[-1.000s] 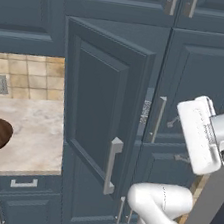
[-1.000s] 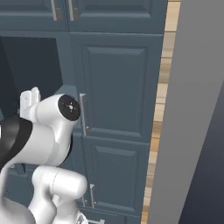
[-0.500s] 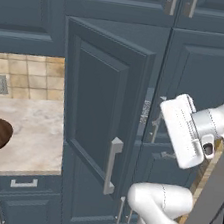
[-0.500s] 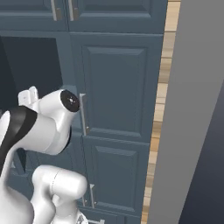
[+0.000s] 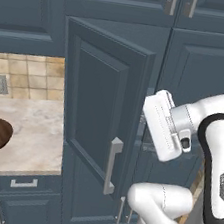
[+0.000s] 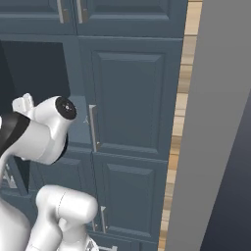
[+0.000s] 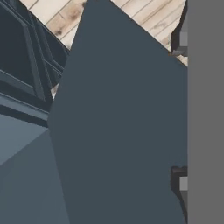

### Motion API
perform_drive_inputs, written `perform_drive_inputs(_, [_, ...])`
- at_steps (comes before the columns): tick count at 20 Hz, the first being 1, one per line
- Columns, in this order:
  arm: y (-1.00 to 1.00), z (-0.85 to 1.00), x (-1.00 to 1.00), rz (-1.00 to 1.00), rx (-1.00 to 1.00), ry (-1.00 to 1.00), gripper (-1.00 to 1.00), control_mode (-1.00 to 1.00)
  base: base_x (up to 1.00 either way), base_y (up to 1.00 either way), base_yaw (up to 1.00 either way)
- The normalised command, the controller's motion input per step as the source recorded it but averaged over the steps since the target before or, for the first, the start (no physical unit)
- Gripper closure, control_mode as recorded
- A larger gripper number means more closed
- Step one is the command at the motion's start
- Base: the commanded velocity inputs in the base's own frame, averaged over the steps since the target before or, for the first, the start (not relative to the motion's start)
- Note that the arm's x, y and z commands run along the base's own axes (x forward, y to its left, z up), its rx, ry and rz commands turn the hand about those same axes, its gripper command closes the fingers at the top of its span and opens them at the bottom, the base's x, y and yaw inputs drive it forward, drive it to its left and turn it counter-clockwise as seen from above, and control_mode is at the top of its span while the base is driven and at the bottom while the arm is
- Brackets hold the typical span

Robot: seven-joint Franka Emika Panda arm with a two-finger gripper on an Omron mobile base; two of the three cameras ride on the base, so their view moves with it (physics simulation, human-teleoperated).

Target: Open the cabinet and setup a tea strainer by placing it in the bowl upright.

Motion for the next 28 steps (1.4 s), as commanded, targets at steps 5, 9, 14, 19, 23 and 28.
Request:
perform_drive_inputs(5, [0.38, -0.04, 0.33, 0.04, 0.0, -0.01, -1.0, -1.0, 0.0, 0.0, 0.0])
perform_drive_inputs(9, [0.4, -0.01, 0.3, 0.05, 0.0, -0.01, -1.0, -1.0, 0.0, 0.0, 0.0])
perform_drive_inputs(14, [0.54, -0.05, 0.18, 0.07, 0.0, 0.0, -1.0, -1.0, 0.0, 0.0, 0.0])
perform_drive_inputs(19, [0.81, -0.15, 0.0, 0.07, 0.0, 0.0, -1.0, -1.0, 0.0, 0.0, 0.0])
perform_drive_inputs(23, [0.78, -0.17, 0.0, 0.0, 0.0, 0.0, -1.0, -1.0, 0.0, 0.0, 0.0])
perform_drive_inputs(28, [0.51, -0.1, 0.0, 0.0, 0.0, 0.0, -1.0, -1.0, 0.0, 0.0, 0.0])
